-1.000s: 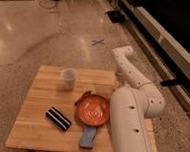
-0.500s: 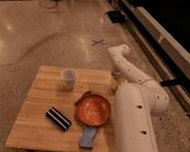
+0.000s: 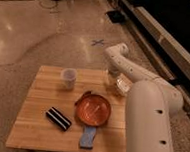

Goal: Stand the bottle upright

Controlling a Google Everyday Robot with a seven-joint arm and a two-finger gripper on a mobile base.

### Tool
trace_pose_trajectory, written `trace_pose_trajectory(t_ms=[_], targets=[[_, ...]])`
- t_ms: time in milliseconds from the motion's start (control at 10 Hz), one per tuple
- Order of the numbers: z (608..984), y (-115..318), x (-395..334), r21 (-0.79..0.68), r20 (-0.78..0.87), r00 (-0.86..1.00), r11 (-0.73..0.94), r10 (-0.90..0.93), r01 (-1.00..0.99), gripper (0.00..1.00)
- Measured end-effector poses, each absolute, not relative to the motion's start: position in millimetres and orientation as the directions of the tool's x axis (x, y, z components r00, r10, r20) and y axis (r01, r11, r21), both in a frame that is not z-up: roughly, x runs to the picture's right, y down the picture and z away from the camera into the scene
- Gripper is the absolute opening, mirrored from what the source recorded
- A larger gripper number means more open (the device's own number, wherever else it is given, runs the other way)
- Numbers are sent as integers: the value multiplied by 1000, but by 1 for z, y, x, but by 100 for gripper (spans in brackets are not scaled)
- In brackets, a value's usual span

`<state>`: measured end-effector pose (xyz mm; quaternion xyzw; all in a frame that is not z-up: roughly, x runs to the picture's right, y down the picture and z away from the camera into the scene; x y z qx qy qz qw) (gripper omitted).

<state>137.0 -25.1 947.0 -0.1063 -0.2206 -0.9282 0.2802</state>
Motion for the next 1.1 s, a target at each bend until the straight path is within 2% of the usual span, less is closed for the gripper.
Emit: trace_pose_trajectory(t_ms=[200,500,1100], targets=[[923,-46,129,325,170,-843,-779,-510,537,0],[895,-52,127,339,-25,-831,-786,-556,516,0],[879,-49,153,472,-342,-627,-705,-700,530,0]])
